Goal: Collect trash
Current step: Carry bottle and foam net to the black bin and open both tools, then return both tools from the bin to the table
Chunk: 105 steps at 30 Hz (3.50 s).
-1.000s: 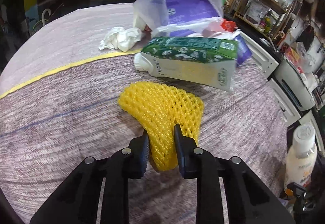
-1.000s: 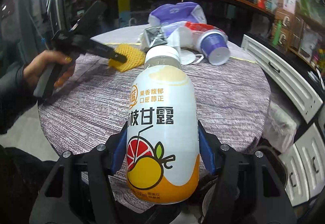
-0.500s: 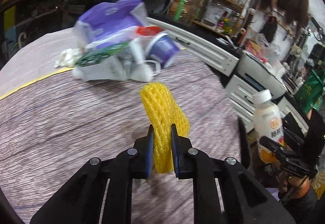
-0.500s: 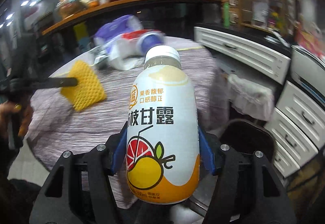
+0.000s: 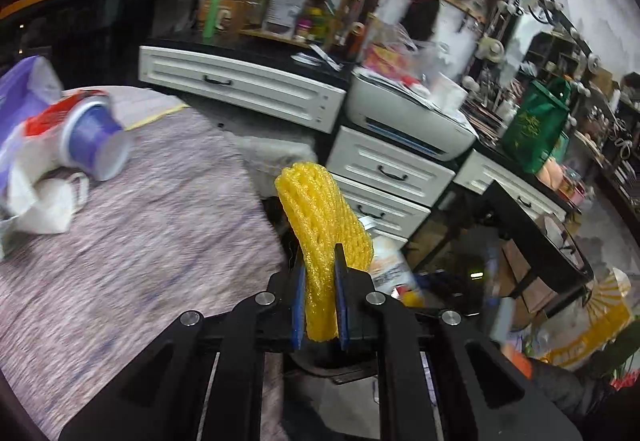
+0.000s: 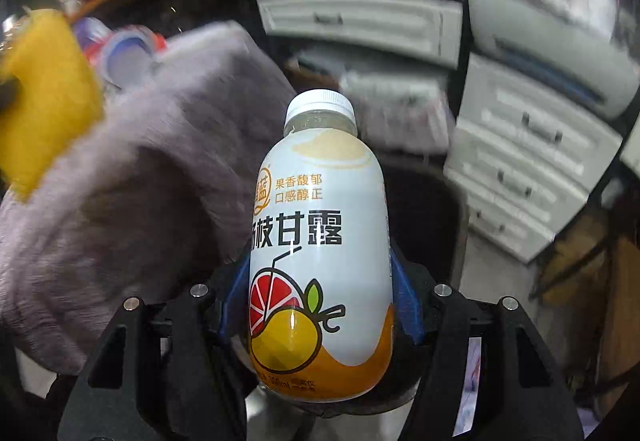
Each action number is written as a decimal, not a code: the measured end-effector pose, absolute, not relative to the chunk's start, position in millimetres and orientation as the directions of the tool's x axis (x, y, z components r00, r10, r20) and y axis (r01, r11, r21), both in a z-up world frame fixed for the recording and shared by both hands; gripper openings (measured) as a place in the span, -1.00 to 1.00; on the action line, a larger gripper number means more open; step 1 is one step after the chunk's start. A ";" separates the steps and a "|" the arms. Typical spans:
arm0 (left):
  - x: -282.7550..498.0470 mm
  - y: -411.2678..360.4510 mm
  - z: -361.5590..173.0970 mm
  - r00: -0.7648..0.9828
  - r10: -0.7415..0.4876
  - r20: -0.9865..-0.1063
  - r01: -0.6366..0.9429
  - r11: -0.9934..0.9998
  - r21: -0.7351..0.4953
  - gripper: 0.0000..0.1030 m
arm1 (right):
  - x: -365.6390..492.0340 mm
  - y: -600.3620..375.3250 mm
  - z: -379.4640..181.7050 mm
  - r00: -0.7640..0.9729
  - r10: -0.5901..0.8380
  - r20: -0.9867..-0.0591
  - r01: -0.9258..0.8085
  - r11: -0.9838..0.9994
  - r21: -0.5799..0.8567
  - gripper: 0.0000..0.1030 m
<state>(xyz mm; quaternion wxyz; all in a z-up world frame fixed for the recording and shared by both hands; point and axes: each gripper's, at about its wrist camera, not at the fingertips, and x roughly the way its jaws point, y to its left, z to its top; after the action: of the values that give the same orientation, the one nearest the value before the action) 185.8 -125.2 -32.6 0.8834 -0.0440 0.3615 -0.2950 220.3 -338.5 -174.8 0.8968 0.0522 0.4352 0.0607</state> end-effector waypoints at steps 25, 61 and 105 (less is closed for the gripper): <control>216.9 -227.8 -126.5 0.442 -0.431 -0.787 0.515 0.840 -0.170 -0.75 | 216.5 -365.9 -223.0 0.532 0.033 -0.846 0.132 0.984 0.122 0.47; 192.9 -280.0 -165.5 0.361 -0.415 -0.835 0.615 0.779 -0.121 0.63 | 120.9 -414.7 -110.4 0.769 -0.250 -0.588 0.322 0.947 0.019 0.68; 118.8 114.3 -26.0 0.800 -0.062 -0.597 0.090 0.996 0.018 0.89 | 236.8 -6.1 7.0 0.544 0.501 -0.673 -0.738 0.667 -0.101 0.84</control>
<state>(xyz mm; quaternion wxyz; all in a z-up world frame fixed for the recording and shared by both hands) 118.8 114.3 -26.0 0.9483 0.0226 0.3140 -0.0399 236.8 -6.1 7.0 0.8580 -0.1899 0.3120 0.3612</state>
